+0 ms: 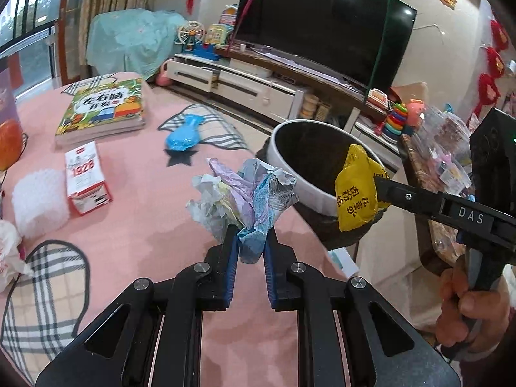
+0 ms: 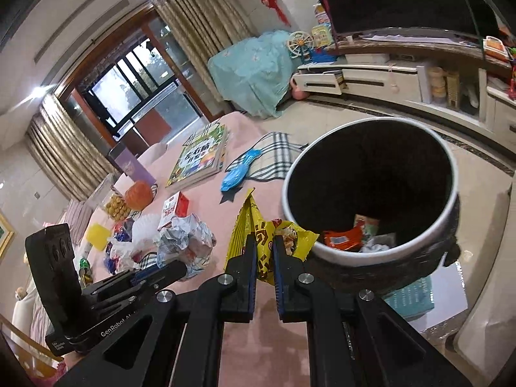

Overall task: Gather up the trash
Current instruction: 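Carry the yellow bag and crumpled paper over the bin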

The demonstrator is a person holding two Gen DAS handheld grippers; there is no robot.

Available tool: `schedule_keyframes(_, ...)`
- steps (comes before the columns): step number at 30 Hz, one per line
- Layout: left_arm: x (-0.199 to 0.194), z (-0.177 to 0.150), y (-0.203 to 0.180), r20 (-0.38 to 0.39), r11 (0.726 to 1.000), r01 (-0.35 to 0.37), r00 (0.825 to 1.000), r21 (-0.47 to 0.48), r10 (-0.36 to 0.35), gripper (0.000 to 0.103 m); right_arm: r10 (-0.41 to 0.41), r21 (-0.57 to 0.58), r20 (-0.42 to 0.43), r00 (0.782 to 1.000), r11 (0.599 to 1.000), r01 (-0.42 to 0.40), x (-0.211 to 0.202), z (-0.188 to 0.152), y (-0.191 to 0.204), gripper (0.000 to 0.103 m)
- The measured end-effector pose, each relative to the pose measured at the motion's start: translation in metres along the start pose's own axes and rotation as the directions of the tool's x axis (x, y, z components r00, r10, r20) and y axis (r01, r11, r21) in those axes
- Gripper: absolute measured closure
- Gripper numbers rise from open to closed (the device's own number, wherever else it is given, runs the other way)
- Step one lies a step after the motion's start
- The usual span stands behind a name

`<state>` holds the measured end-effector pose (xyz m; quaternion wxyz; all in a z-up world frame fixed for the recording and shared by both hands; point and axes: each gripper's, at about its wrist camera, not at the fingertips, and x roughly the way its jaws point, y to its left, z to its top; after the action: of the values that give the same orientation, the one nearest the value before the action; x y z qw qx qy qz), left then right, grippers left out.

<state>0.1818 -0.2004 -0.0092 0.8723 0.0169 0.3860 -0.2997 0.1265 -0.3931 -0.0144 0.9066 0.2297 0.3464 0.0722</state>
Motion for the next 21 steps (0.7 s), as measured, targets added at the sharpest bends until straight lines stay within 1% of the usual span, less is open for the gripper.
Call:
schedule_keyframes(12,0.015,0.019,-0.033,-0.014,0.998,0.023,1.0,0.055,-0.022,0.089,-0.029,0.034,0.037,0.999,0.999,0.028,-0.014,0.006,-0.025,0.094)
schedule_keyframes(21,0.025,0.028,-0.051,-0.017,0.996,0.012,1.0,0.084,-0.011,0.089,-0.049,0.056,0.06,0.997,0.997,0.046,-0.019,0.014,-0.046,0.094)
